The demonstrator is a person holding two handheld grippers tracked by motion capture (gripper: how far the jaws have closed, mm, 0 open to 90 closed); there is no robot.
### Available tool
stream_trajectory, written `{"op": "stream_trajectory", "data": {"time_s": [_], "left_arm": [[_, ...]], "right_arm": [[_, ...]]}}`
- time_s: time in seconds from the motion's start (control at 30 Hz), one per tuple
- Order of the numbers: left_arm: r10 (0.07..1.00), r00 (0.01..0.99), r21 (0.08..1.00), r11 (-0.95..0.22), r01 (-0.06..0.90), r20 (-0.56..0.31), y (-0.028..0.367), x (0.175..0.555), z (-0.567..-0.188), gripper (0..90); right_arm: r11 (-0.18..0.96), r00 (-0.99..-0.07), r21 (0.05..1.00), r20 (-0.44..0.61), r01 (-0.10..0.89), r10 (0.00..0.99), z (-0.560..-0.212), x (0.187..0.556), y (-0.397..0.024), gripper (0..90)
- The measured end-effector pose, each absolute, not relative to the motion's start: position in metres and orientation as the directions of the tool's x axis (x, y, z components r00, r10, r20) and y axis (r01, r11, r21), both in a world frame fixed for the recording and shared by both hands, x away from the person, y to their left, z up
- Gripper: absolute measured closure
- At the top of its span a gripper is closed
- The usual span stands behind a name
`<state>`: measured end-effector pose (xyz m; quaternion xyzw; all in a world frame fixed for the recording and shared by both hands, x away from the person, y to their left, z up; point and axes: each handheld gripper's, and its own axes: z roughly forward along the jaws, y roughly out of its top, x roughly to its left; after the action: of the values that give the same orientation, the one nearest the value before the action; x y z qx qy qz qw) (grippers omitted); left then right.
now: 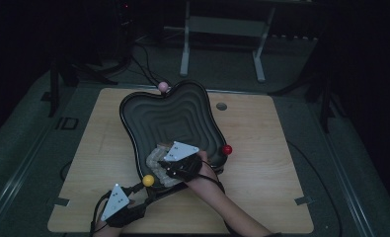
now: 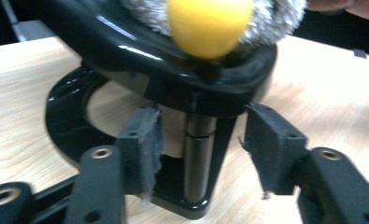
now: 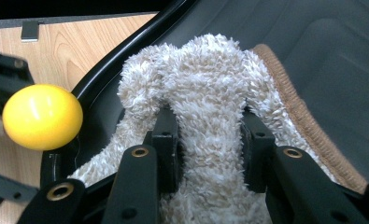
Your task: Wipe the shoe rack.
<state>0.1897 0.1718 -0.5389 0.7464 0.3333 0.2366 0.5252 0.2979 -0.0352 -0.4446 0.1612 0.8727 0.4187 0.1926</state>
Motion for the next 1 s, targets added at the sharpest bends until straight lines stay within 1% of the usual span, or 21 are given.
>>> {"op": "stream_trajectory", "data": {"time_s": [0.07,0.27,0.47,0.63,0.67,0.7,0.77,0.8,0.87,0.9,0.93,1.0], "left_arm": [[0.738,0.675,0.942,-0.225,0.249,-0.002,0.170,0.190,-0.539,52.0],[0.732,0.681,0.940,-0.241,0.244,0.011,0.169,0.191,-0.539,51.8],[0.735,0.678,0.939,-0.237,0.250,0.005,0.169,0.191,-0.539,51.4],[0.758,0.652,0.912,-0.272,0.307,0.006,0.166,0.193,-0.546,52.6],[0.763,0.646,0.912,-0.264,0.313,-0.001,0.166,0.195,-0.547,55.7],[0.766,0.643,0.912,-0.256,0.320,-0.011,0.165,0.196,-0.547,56.1],[0.776,0.630,0.914,-0.244,0.325,-0.017,0.165,0.199,-0.546,61.5],[0.778,0.627,0.914,-0.236,0.329,-0.025,0.165,0.200,-0.546,61.5],[0.785,0.618,0.917,-0.215,0.335,-0.042,0.165,0.202,-0.546,66.5],[0.781,0.623,0.915,-0.215,0.340,-0.048,0.165,0.203,-0.546,67.4],[0.779,0.626,0.917,-0.216,0.337,-0.047,0.165,0.203,-0.546,70.6],[0.783,0.622,0.918,-0.229,0.323,-0.023,0.164,0.201,-0.546,72.2]], "right_arm": [[0.596,-0.873,0.794,-0.200,0.121,0.444,-0.445,0.298,-0.035,65.5],[0.595,-0.872,0.795,-0.203,0.117,0.444,-0.446,0.295,-0.036,65.5],[0.591,-0.872,0.798,-0.201,0.119,0.447,-0.447,0.295,-0.036,65.5],[0.590,-0.872,0.799,-0.201,0.117,0.445,-0.447,0.295,-0.037,65.5],[0.588,-0.872,0.800,-0.199,0.119,0.447,-0.447,0.295,-0.037,65.5],[0.586,-0.872,0.801,-0.199,0.118,0.448,-0.448,0.295,-0.037,65.5],[0.586,-0.871,0.802,-0.200,0.118,0.449,-0.448,0.294,-0.037,65.6],[0.586,-0.870,0.802,-0.201,0.117,0.449,-0.448,0.294,-0.037,65.6],[0.585,-0.871,0.802,-0.200,0.118,0.449,-0.448,0.294,-0.037,65.6],[0.586,-0.872,0.802,-0.199,0.118,0.448,-0.448,0.293,-0.038,65.6],[0.586,-0.872,0.802,-0.199,0.117,0.447,-0.448,0.293,-0.038,65.7],[0.592,-0.874,0.798,-0.202,0.114,0.441,-0.448,0.292,-0.038,65.9]]}}
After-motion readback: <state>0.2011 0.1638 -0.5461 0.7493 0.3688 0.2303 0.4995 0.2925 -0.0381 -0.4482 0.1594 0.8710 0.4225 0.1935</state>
